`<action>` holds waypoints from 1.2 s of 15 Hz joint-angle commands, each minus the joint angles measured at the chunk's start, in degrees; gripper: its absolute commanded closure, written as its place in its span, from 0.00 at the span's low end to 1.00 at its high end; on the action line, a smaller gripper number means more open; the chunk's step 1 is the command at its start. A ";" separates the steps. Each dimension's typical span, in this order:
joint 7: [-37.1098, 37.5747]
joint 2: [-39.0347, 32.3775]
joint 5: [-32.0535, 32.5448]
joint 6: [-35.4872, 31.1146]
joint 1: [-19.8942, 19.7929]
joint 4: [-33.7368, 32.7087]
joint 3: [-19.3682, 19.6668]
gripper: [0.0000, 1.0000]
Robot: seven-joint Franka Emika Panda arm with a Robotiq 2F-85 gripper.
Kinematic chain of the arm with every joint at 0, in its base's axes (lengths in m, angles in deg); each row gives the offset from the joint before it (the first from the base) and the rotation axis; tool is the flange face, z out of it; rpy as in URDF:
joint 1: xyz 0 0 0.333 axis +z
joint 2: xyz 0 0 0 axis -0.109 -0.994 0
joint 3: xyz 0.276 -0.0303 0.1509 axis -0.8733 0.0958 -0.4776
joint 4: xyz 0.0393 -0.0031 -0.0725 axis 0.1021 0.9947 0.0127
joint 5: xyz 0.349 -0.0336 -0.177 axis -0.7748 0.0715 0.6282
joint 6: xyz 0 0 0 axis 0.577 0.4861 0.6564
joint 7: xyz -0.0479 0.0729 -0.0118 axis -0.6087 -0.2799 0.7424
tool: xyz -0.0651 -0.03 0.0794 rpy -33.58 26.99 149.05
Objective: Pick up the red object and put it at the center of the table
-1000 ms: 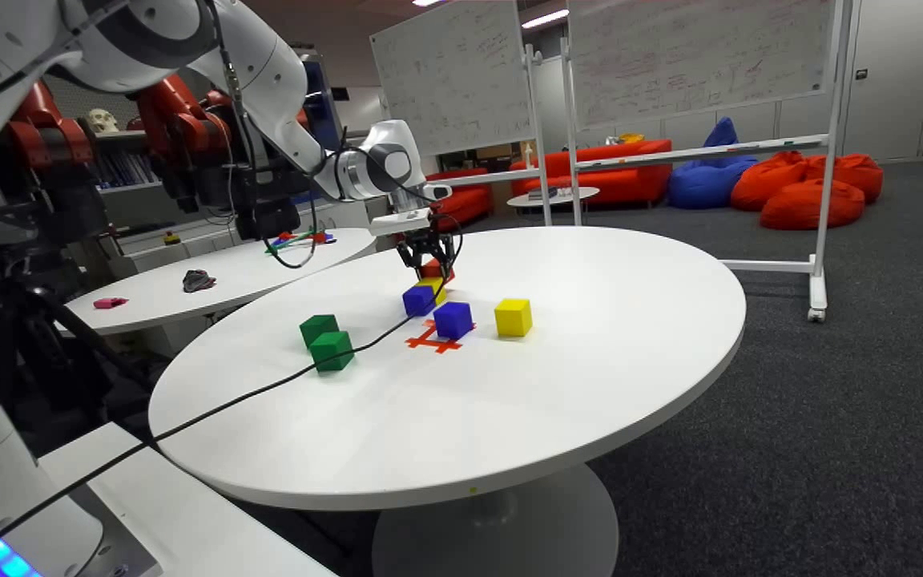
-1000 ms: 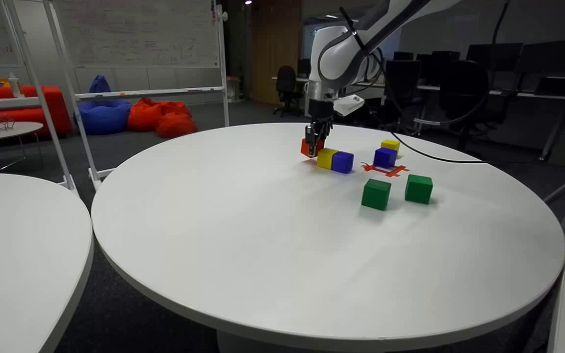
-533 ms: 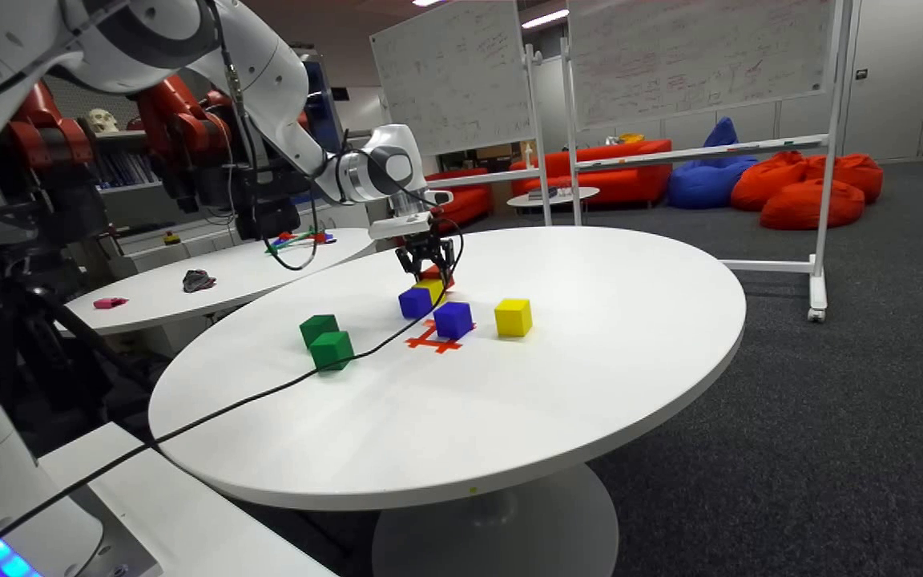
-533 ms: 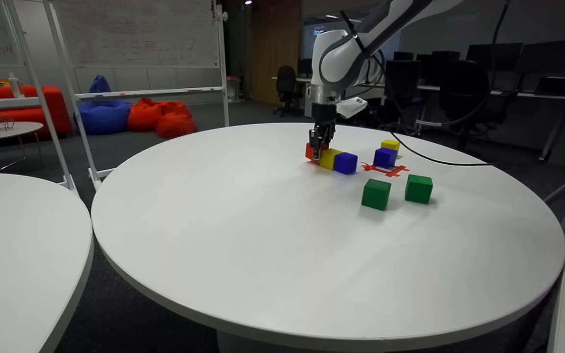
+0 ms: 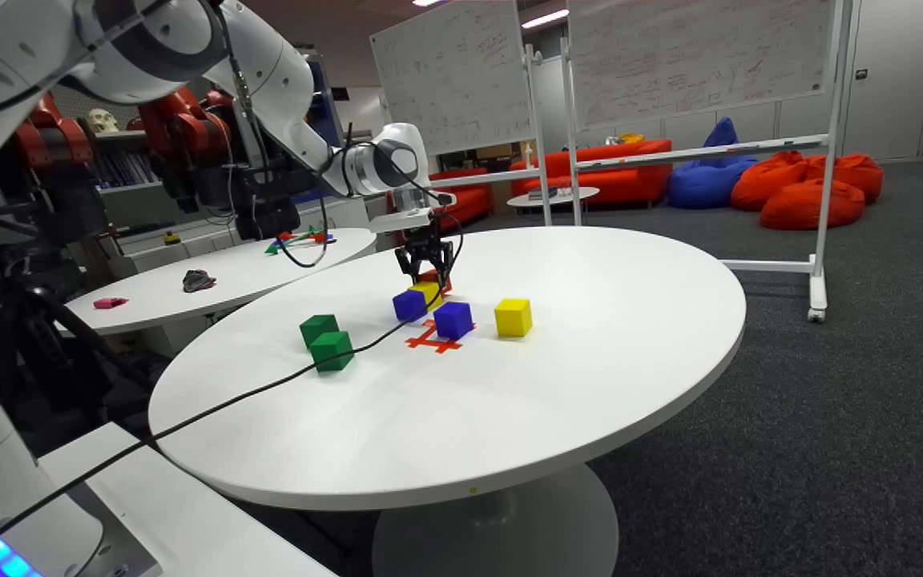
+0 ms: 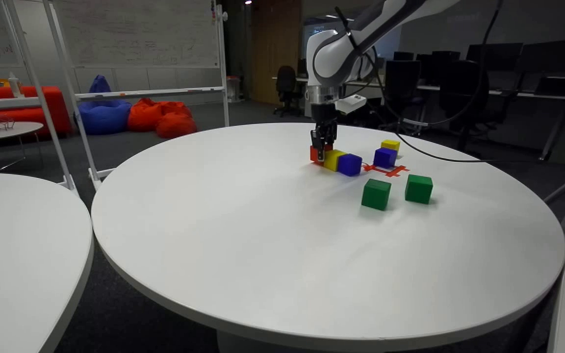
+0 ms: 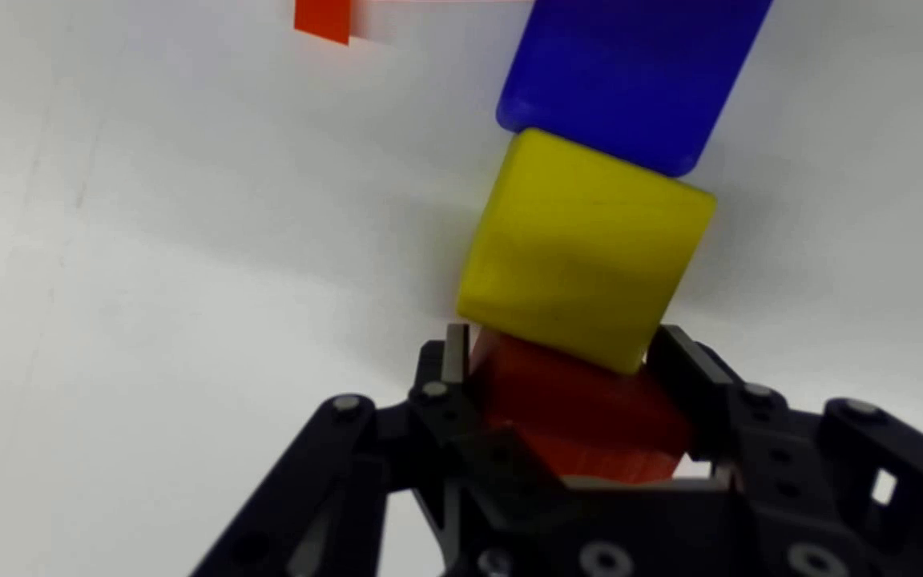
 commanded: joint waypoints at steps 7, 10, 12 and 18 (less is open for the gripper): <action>3.69 6.85 0.69 4.33 0.73 3.61 0.05 0.65; 4.31 9.63 0.65 3.18 0.85 6.40 -0.07 0.65; 4.49 11.23 0.58 2.78 0.77 8.22 -0.16 0.65; 4.37 13.68 0.19 1.90 0.02 12.55 -0.22 0.65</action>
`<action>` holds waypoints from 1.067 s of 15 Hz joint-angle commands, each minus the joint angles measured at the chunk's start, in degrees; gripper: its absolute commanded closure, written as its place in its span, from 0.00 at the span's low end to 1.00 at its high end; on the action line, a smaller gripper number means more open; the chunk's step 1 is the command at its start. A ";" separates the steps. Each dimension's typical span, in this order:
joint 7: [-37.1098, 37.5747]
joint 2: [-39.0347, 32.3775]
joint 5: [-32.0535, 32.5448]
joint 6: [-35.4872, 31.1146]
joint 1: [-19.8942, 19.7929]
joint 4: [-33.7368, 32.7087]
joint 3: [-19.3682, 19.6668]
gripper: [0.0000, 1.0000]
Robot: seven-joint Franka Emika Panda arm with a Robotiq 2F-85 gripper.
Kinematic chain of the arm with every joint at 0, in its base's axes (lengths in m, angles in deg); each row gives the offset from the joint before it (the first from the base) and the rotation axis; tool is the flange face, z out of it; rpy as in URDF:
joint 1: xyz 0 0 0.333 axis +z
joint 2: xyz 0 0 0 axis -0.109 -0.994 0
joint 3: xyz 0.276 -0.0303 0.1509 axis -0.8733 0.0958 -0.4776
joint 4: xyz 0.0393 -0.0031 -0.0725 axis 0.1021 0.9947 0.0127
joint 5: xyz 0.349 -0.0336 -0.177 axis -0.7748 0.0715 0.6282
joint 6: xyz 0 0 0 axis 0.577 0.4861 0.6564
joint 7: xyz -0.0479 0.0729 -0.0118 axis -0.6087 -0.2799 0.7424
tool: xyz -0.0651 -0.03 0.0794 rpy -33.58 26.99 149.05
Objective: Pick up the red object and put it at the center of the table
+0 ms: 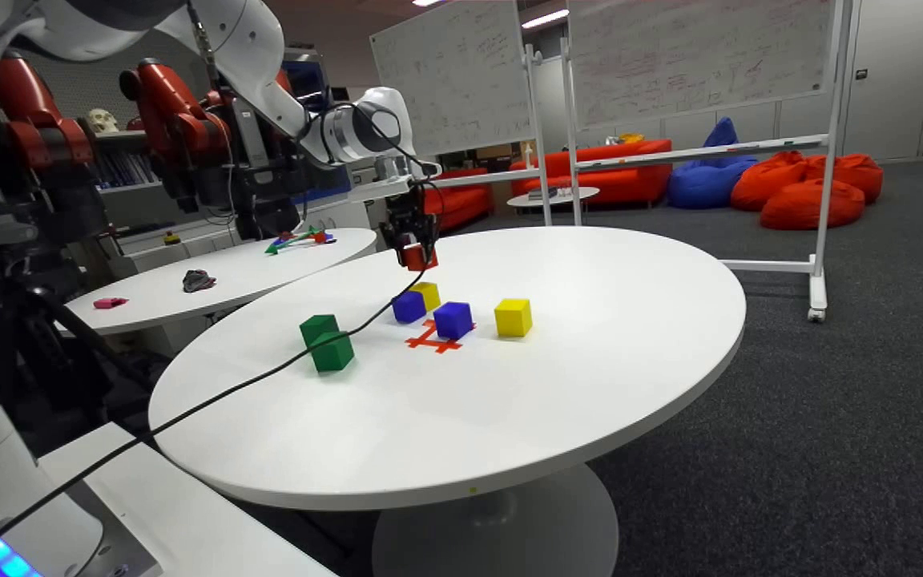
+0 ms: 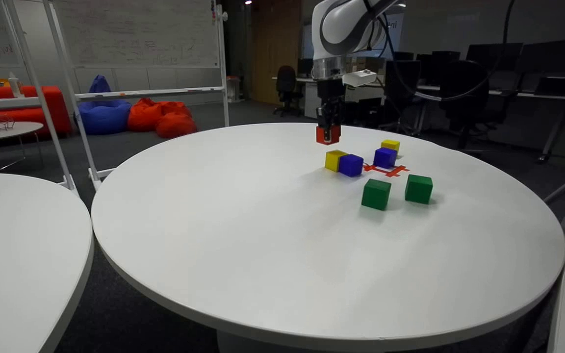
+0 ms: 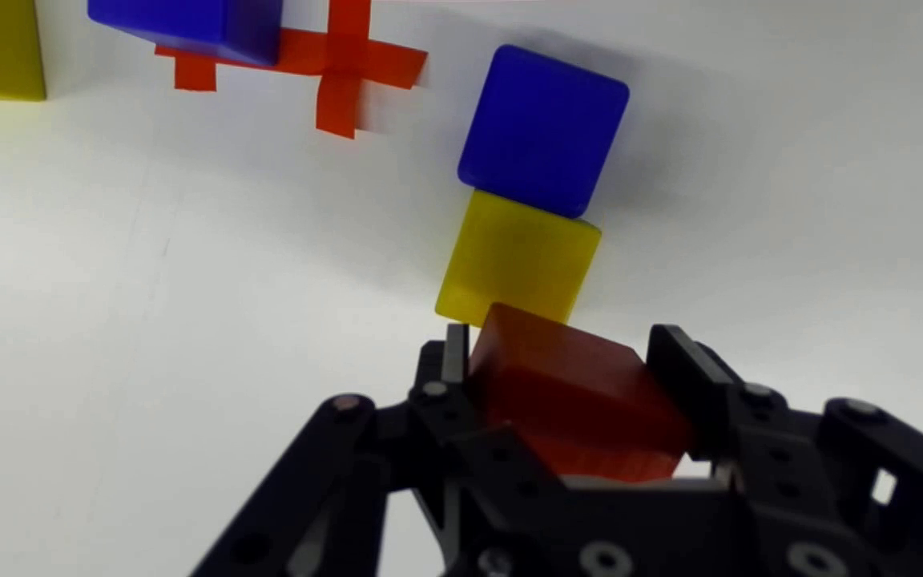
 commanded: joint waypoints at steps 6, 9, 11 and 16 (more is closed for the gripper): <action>1.37 4.87 0.15 -3.70 -1.92 10.40 0.73 0.65; 1.21 5.40 0.02 -5.24 -2.81 12.49 1.11 0.65; 1.10 6.10 -0.08 -5.84 -3.34 13.70 1.21 0.65; 1.11 7.72 -0.16 -7.39 -4.12 16.65 1.53 0.65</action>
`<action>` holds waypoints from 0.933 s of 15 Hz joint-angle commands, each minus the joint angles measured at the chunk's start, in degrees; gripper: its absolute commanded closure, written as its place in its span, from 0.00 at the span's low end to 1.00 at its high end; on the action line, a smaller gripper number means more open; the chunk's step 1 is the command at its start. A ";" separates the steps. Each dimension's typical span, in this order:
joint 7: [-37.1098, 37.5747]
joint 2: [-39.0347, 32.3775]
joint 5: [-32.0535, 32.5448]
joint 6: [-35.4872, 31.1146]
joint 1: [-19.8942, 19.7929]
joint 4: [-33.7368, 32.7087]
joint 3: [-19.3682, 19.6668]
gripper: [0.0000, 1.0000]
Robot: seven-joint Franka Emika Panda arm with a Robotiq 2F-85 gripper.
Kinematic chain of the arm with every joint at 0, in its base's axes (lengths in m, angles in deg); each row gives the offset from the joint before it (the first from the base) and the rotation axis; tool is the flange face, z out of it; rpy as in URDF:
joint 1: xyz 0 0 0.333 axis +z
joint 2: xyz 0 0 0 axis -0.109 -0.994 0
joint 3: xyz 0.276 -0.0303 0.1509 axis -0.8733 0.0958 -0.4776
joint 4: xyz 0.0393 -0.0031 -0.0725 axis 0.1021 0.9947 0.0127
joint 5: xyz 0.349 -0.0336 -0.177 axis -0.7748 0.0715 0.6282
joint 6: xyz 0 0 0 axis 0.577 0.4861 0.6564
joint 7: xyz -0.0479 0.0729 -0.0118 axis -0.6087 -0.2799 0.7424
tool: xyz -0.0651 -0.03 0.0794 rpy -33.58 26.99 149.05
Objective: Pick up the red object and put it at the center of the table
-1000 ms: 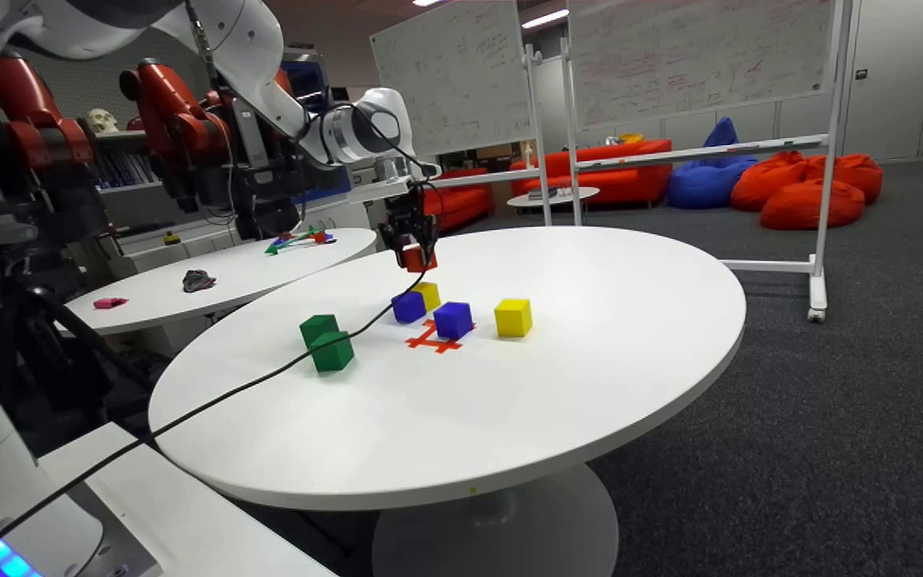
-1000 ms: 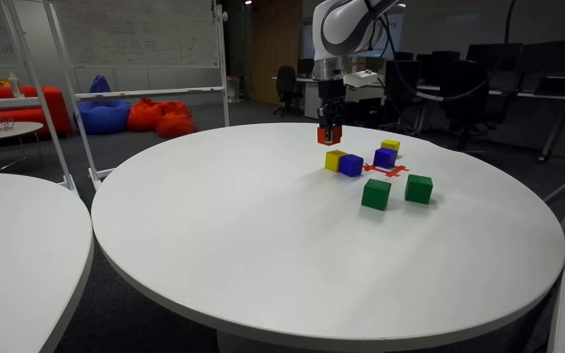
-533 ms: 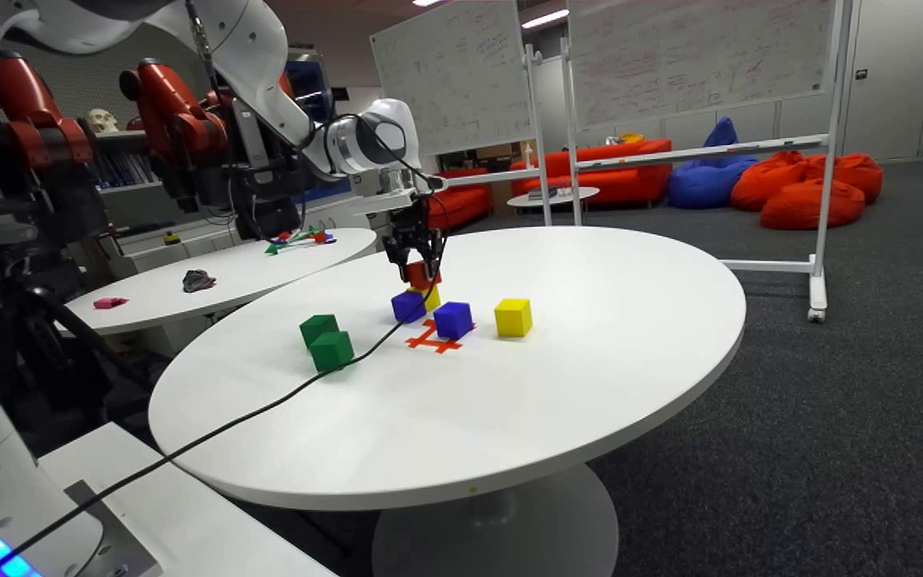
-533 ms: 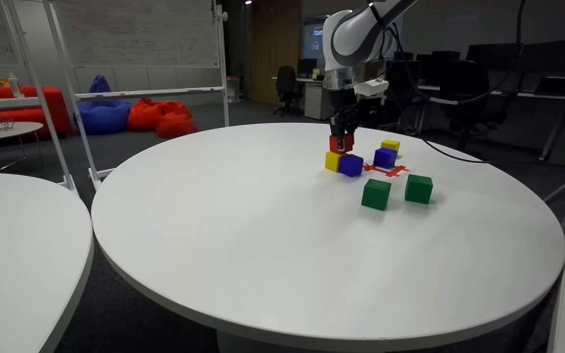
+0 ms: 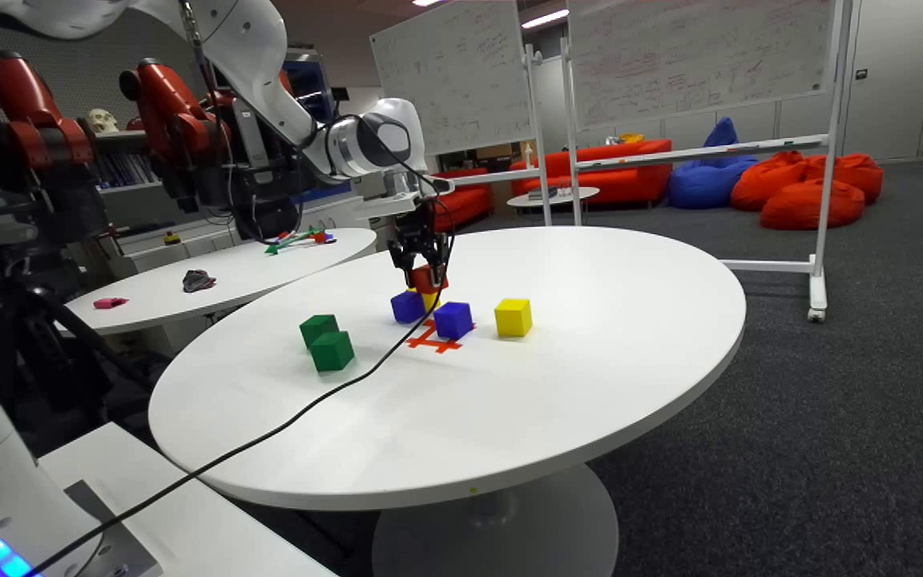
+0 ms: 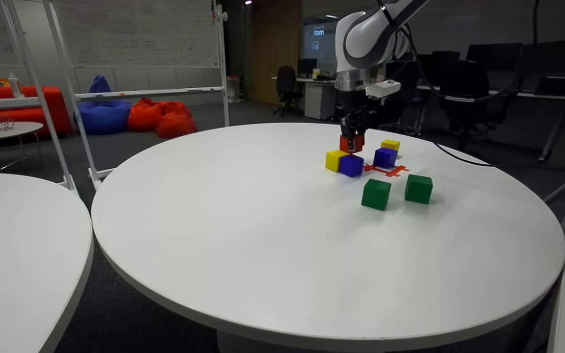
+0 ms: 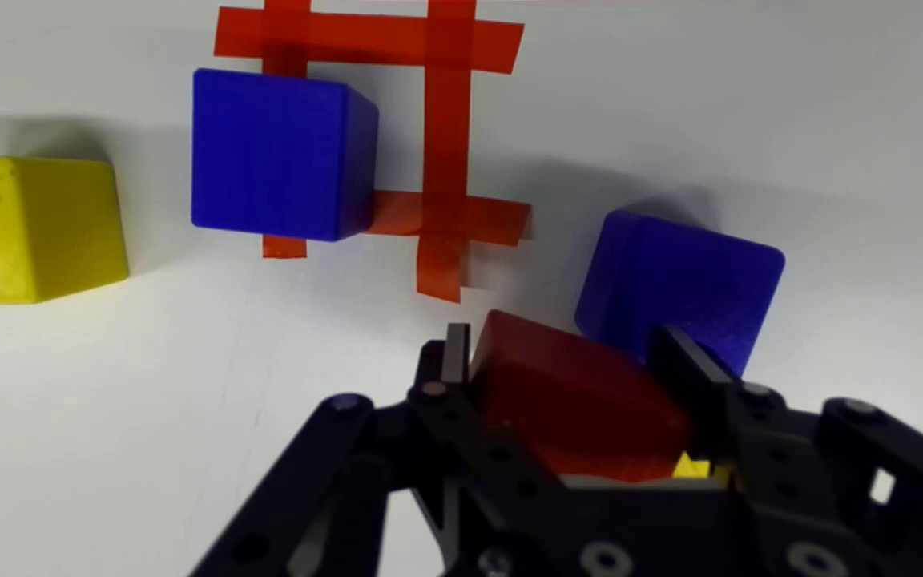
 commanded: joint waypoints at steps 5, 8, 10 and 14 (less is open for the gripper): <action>0.87 4.78 -0.29 -3.20 -1.20 7.46 0.21 0.65; 0.63 4.97 -0.61 -4.44 -1.88 8.90 0.45 0.65; 0.46 5.02 -0.75 -5.30 -2.44 9.75 0.54 0.65; -0.21 5.39 -1.64 -6.83 -3.93 11.51 0.49 0.65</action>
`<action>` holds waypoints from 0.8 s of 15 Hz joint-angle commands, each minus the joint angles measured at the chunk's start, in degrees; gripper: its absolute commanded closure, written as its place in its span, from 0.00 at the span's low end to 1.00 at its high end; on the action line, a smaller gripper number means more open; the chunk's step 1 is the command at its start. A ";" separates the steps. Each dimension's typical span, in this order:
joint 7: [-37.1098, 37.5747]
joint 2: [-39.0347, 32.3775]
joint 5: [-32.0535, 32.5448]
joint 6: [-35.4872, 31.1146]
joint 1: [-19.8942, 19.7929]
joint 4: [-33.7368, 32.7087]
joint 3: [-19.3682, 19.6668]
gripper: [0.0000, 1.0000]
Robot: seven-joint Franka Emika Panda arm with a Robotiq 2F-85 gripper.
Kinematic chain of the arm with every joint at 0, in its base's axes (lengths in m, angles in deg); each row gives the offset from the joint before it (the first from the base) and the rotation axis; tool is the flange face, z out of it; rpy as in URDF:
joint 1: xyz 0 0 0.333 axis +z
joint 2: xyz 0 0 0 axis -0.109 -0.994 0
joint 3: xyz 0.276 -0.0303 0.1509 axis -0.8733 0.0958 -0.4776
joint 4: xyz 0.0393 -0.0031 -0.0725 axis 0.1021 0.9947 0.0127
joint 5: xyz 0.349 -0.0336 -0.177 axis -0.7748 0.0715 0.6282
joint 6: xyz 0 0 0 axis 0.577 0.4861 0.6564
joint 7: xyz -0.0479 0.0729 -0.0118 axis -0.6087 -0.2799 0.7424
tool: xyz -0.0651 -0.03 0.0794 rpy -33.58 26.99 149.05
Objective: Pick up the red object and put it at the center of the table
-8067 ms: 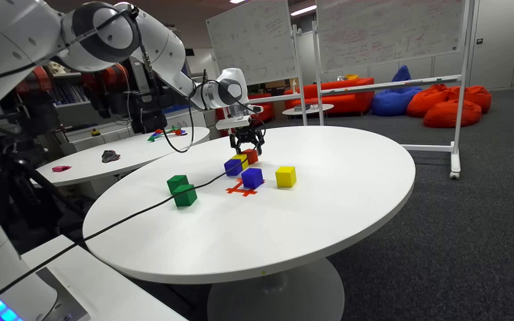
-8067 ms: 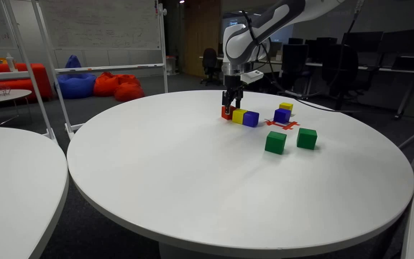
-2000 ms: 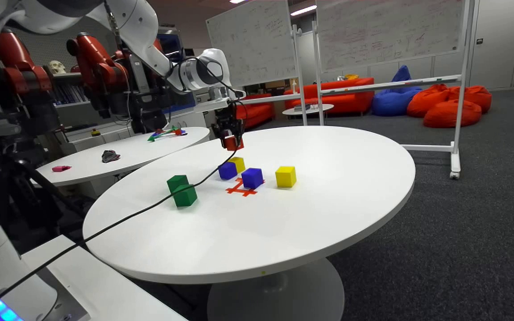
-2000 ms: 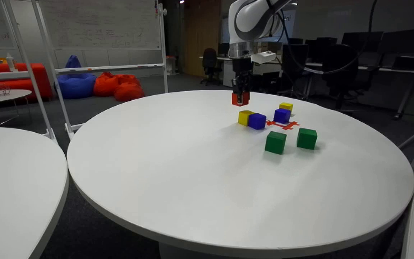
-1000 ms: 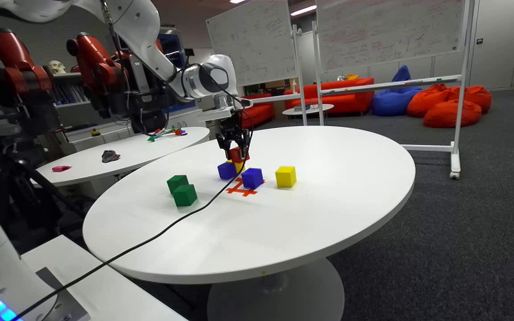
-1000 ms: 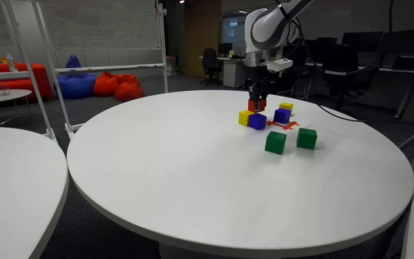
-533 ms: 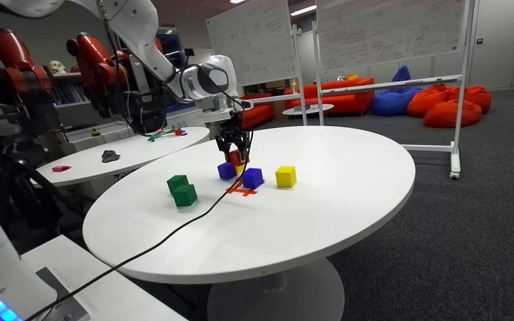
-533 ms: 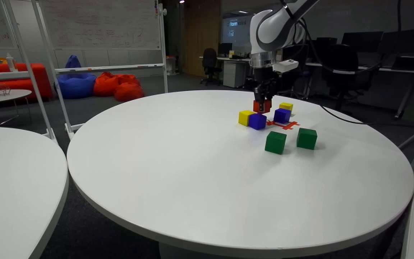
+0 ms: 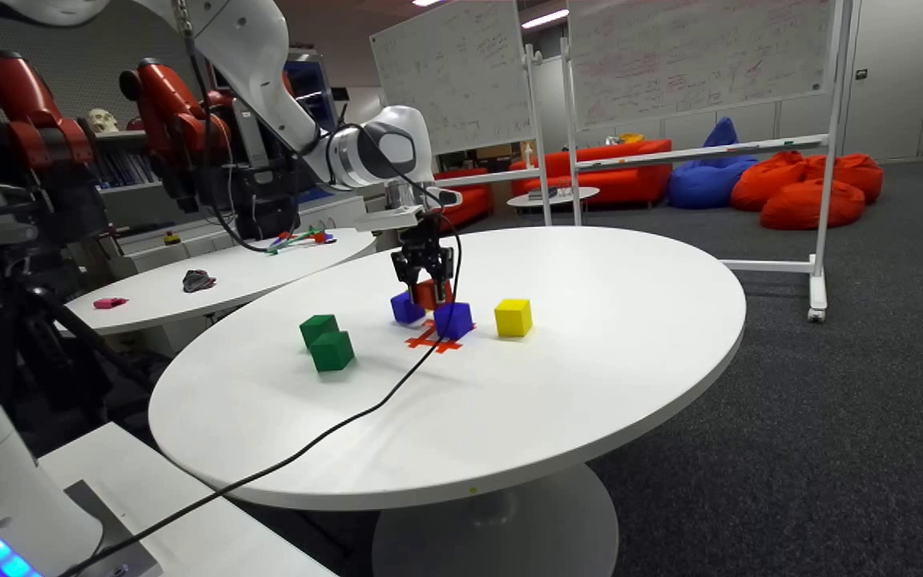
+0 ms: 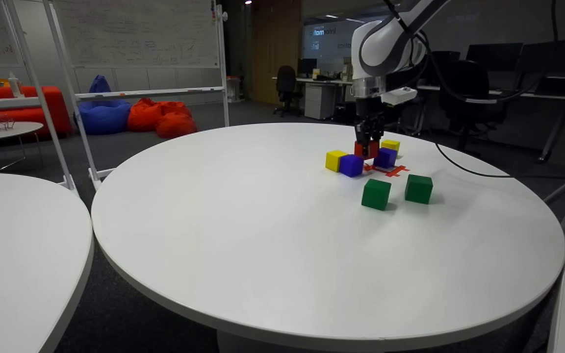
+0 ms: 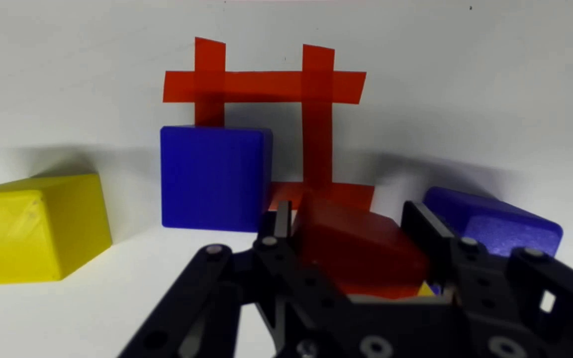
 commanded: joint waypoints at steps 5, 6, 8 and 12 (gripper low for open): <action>-0.56 3.86 -1.88 -4.16 -2.44 6.28 0.06 0.65; -0.49 3.86 -1.91 -4.40 -2.53 6.40 0.10 0.65; -0.60 3.90 -1.98 -4.82 -2.76 6.65 0.10 0.65; -0.95 3.97 -2.34 -5.27 -3.15 7.06 0.07 0.65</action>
